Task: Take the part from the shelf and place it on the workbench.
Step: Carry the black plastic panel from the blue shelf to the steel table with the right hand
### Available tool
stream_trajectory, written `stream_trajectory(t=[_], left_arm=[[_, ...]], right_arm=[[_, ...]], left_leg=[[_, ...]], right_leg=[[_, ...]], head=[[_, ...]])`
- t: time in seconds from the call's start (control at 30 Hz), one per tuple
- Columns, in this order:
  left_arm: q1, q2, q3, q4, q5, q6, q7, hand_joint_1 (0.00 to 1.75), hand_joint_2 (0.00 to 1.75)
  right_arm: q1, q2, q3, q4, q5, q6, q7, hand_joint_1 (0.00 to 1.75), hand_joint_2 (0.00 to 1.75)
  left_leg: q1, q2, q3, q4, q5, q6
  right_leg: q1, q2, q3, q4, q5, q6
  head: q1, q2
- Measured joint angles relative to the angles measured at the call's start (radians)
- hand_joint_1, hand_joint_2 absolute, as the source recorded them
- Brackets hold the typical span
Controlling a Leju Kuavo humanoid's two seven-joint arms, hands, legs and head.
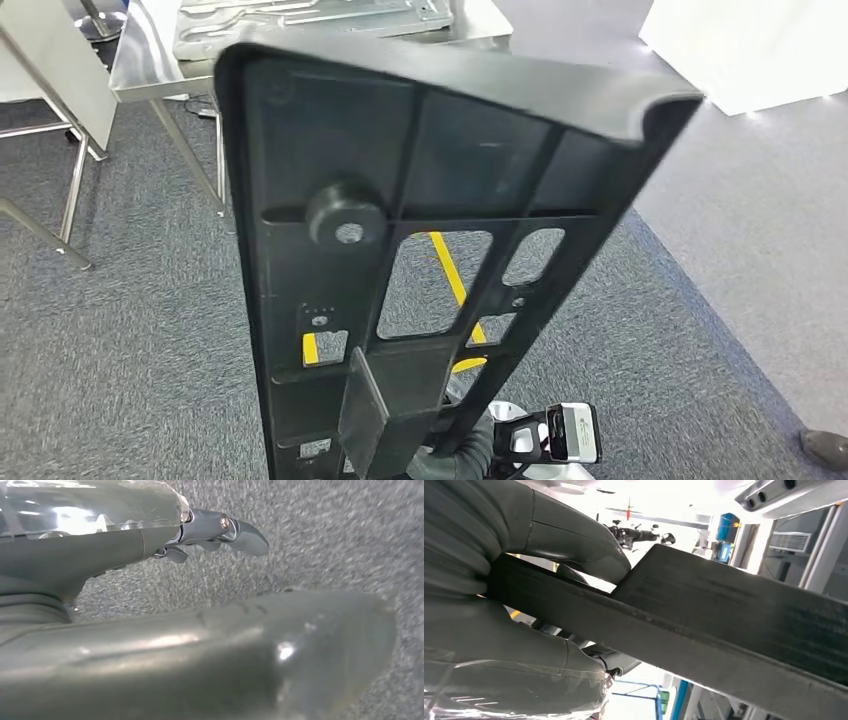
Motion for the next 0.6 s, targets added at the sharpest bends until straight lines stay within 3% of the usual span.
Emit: stream_trajectory(t=[0.03, 0.07, 0.1, 0.17, 0.23, 0.3, 0.4, 0.47, 0.53, 0.57, 0.6], left_arm=[[-0.001, 0.0, 0.002, 0.0, 0.0, -0.002, -0.002, 0.0, 0.0], [-0.001, 0.0, 0.005, 0.0, 0.0, -0.005, -0.004, 0.0, 0.0], [-0.001, 0.0, 0.008, 0.0, 0.0, -0.01, -0.007, 0.0, 0.0], [-0.001, 0.0, 0.013, 0.0, 0.0, -0.021, -0.015, 0.0, 0.0], [-0.001, 0.0, 0.014, 0.0, 0.0, -0.03, -0.022, 0.0, 0.0], [-0.001, 0.0, 0.014, 0.0, 0.0, -0.033, -0.029, 0.0, 0.0], [-0.002, 0.001, 0.014, 0.0, 0.0, -0.036, -0.036, 0.0, 0.0], [-0.003, 0.002, 0.014, -0.001, 0.0, -0.039, -0.039, 0.0, 0.0], [-0.001, 0.003, 0.014, -0.001, 0.0, -0.042, -0.041, 0.0, 0.0], [0.001, 0.004, 0.014, -0.001, 0.0, -0.043, -0.042, 0.0, 0.0], [0.002, 0.005, 0.014, -0.001, 0.0, -0.045, -0.043, 0.0, 0.0]], right_arm=[[0.002, -0.001, 0.0, 0.0, 0.0, 0.0, 0.0, 1.75, 1.75], [0.004, -0.001, 0.0, 0.0, 0.002, -0.001, 0.0, 1.75, 1.75], [0.005, -0.001, -0.001, -0.001, 0.003, -0.002, 0.0, 1.75, 1.75], [0.007, -0.001, -0.002, -0.003, 0.007, -0.004, 0.0, 1.75, 1.75], [0.008, -0.001, -0.003, -0.008, 0.009, -0.005, 0.0, 1.75, 1.75], [0.011, -0.001, -0.006, -0.013, 0.01, -0.004, 0.0, 1.75, 1.75], [0.014, 0.001, -0.008, -0.019, 0.012, -0.004, 0.0, 1.75, 1.75], [0.016, 0.002, -0.009, -0.022, 0.014, -0.003, 0.0, 1.75, 1.75], [0.021, 0.002, -0.01, -0.023, 0.016, -0.003, 0.0, 1.75, 1.75], [0.024, 0.002, -0.011, -0.023, 0.017, -0.003, 0.0, 1.75, 1.75], [0.026, 0.002, -0.012, -0.023, 0.017, -0.002, 0.0, 1.75, 1.75]], left_leg=[[-0.002, -0.005, 0.001, 0.0, -0.002, 0.002], [-0.004, -0.009, 0.003, 0.001, -0.004, 0.002], [-0.005, -0.015, 0.006, 0.002, -0.007, 0.002], [-0.007, -0.023, 0.015, 0.004, -0.014, -0.001], [-0.01, -0.031, 0.018, 0.007, -0.022, -0.01], [-0.012, -0.034, 0.019, 0.006, -0.026, -0.022], [-0.008, -0.029, 0.013, 0.033, -0.046, -0.039], [-0.005, -0.023, -0.039, 0.142, -0.094, -0.05], [-0.002, -0.021, -0.114, 0.27, -0.134, -0.058], [-0.002, -0.019, -0.134, 0.294, -0.128, -0.06], [-0.001, -0.018, -0.134, 0.278, -0.101, -0.061]], right_leg=[[0.0, 0.005, -0.032, 0.052, -0.01, 0.0], [0.0, 0.006, -0.048, 0.068, 0.001, -0.002], [0.001, 0.007, -0.044, 0.043, 0.032, -0.005], [0.003, 0.009, 0.006, -0.088, 0.113, -0.016], [0.007, 0.013, 0.048, -0.19, 0.149, -0.024], [0.013, 0.014, 0.056, -0.211, 0.145, -0.031], [0.005, 0.012, 0.072, -0.223, 0.145, -0.047], [0.003, 0.009, 0.085, -0.228, 0.139, -0.057], [0.005, 0.007, 0.094, -0.228, 0.13, -0.06], [0.005, 0.007, 0.1, -0.228, 0.124, -0.059], [0.005, 0.007, 0.108, -0.228, 0.117, -0.058]], head=[[0.0, 0.0], [0.0, 0.0], [0.0, 0.0], [0.0, 0.0], [0.0, 0.0], [0.0, 0.0], [0.0, 0.0], [0.0, 0.0], [0.0, 0.0], [0.0, 0.0], [0.0, 0.0]])
